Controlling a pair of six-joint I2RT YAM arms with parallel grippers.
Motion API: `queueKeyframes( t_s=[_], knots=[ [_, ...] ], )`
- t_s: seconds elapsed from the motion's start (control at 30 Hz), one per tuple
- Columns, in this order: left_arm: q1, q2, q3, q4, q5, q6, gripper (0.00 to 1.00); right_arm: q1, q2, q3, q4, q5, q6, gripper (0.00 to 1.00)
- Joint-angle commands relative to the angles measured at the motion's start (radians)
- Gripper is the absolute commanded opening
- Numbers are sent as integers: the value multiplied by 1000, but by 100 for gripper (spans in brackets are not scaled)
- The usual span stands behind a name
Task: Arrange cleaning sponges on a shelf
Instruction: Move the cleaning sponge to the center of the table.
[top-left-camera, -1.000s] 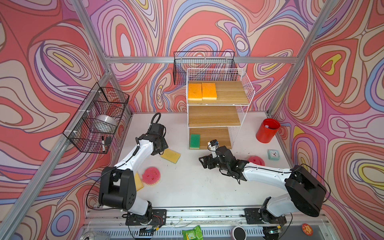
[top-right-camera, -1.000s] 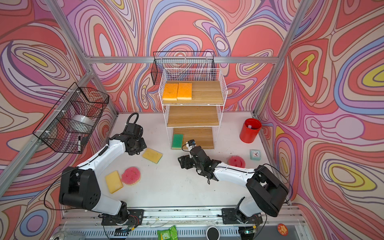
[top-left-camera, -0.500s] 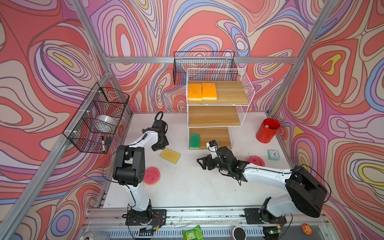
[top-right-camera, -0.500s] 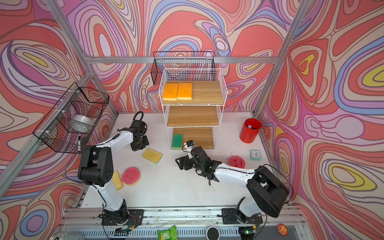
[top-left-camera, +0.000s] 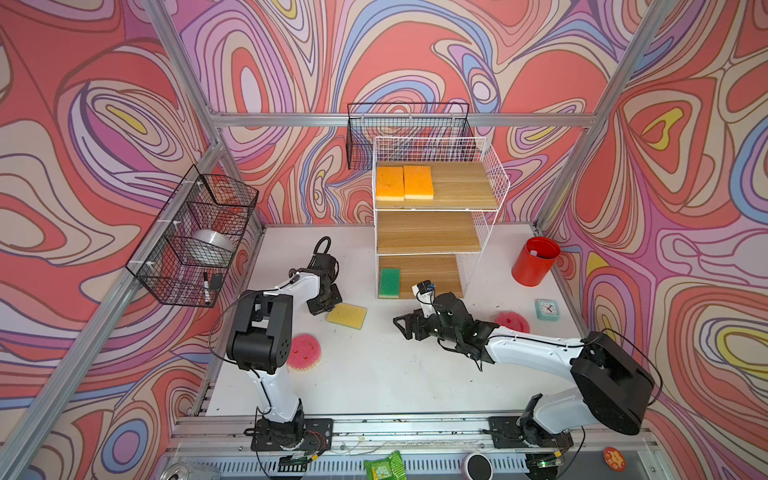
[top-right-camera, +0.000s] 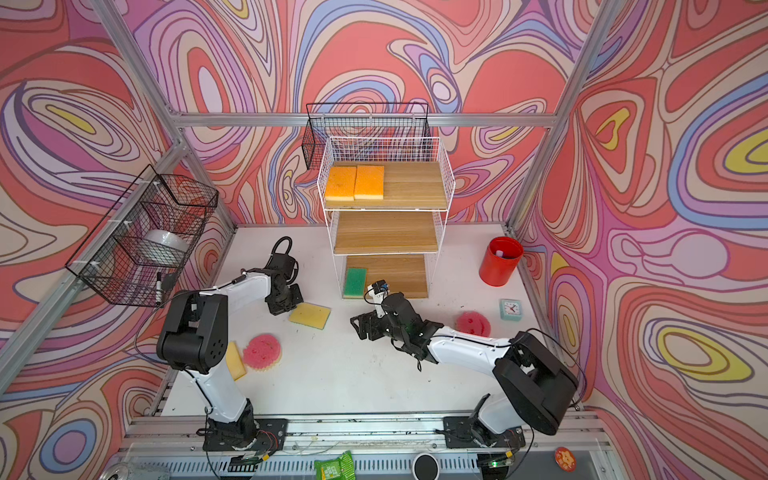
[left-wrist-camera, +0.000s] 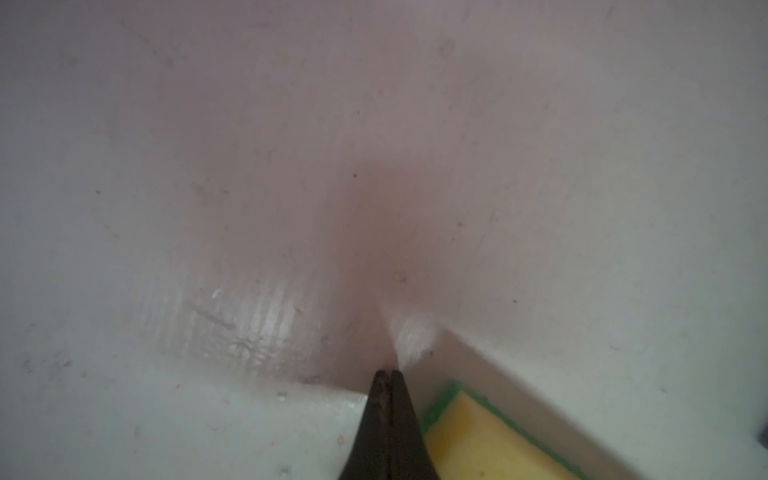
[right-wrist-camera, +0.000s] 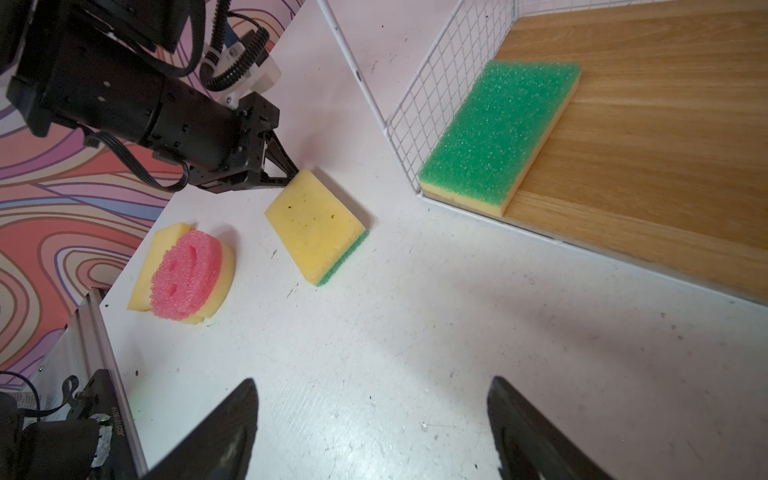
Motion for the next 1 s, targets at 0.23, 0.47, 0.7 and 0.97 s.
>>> queueKeyframes(
  t_s=[0.23,0.47,0.7,0.97],
  knots=[
    [-160,-133,-68,60,22,-86,0,-34,33,-9,8,-3,-12,91],
    [-289,-150,-85,57,-9,-121,0,-82,27,3,-28,-61,-11,92],
    [-222,-228,-75,-16,-35,-81,14,-82,101,54,-48,-151,-13,98],
    [-116,-263,-120,6,15,-52,70,-82,120,57,-39,-172,-2,98]
  ],
)
